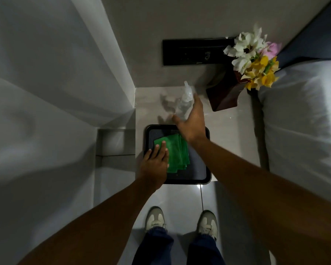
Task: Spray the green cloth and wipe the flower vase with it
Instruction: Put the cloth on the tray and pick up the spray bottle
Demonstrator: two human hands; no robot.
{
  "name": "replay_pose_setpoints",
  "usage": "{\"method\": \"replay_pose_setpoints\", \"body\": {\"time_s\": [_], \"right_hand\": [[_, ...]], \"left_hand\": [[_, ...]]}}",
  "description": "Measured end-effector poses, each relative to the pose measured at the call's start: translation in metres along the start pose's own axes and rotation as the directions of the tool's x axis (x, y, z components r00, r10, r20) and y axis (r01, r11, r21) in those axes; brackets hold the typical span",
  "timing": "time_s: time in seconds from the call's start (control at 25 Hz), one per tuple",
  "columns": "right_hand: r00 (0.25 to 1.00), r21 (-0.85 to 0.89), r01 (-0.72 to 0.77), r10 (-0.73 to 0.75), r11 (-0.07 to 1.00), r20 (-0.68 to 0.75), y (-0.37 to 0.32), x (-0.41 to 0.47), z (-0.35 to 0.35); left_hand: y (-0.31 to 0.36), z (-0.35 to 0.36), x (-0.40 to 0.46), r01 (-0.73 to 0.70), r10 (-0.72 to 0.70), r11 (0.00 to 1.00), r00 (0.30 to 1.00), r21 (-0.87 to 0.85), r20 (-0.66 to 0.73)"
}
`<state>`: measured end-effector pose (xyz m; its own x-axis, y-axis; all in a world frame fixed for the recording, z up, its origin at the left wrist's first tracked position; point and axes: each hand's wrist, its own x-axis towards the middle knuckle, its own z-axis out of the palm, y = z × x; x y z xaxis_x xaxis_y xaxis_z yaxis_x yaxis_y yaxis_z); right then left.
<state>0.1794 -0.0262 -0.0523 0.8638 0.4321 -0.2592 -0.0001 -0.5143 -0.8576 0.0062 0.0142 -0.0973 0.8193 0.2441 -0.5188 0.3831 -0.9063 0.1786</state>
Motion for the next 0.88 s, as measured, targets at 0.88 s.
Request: {"method": "replay_pose_setpoints", "body": {"time_s": [0.88], "right_hand": [[0.978, -0.234, 0.098, -0.138, 0.967, -0.158, 0.047, -0.092, -0.058]], "left_hand": [[-0.001, 0.021, 0.004, 0.022, -0.012, 0.993, 0.996, 0.113, -0.083]]}}
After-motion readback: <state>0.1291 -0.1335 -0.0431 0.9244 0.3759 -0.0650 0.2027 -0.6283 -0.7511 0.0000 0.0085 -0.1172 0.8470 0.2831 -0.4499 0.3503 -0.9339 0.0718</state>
